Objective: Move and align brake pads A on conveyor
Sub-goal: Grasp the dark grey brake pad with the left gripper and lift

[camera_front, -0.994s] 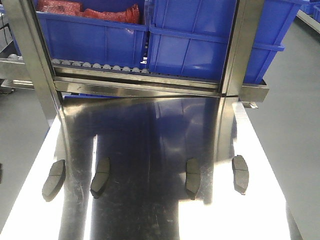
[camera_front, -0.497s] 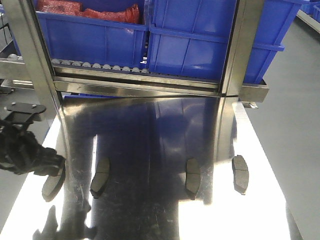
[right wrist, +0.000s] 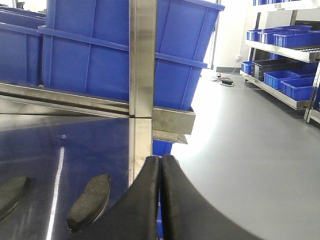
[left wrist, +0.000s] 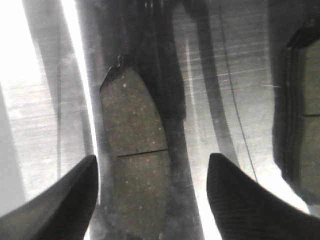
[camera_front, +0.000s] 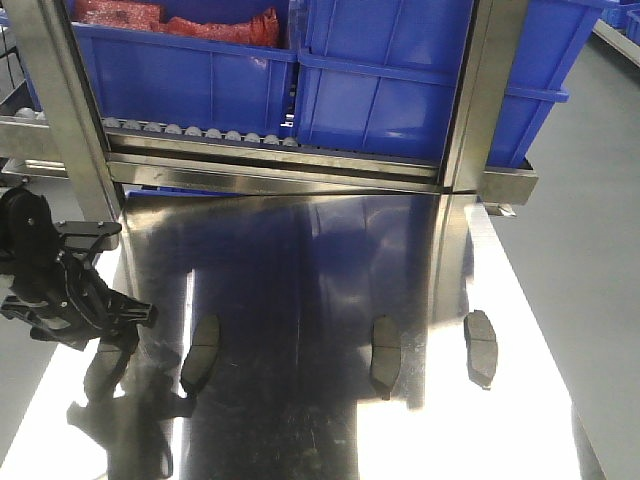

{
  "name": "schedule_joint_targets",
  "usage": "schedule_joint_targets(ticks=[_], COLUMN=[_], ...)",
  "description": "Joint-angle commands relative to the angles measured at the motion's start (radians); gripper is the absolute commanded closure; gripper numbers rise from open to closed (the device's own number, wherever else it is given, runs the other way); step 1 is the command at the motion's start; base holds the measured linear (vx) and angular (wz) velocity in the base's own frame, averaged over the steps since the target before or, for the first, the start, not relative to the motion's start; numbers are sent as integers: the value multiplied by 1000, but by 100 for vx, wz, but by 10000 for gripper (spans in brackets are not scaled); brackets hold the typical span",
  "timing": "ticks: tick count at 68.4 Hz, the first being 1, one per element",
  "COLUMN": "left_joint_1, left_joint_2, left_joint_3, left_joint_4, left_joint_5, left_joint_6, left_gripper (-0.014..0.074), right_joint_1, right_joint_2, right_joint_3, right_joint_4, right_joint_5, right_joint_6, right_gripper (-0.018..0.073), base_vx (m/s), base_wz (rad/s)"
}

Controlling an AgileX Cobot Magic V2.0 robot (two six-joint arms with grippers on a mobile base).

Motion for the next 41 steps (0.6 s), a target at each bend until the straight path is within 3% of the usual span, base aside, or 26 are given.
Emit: schedule_joint_targets(ticks=[1,10,41], left_joint_1=[-4,-4,-4], left_joint_2=[-27,-11,39], left_joint_3=[-29,-29,-29], left_joint_4=[-4,10,9], left_joint_5=[-15,-17,-28], left_joint_6=[-21,-62,-63], left_gripper=[135,135,165], right_joint_1=[-5,-5,-5], right_joint_2=[-10,-10,-10], right_joint_3=[12,12,12], right_joint_4=[-8,-8,-8], right_joint_5=[-77,-77,-77], right_joint_6=[0,0,0], right_gripper=[571,571,571], base_vx=[0,0,0], base_wz=[0,0,0])
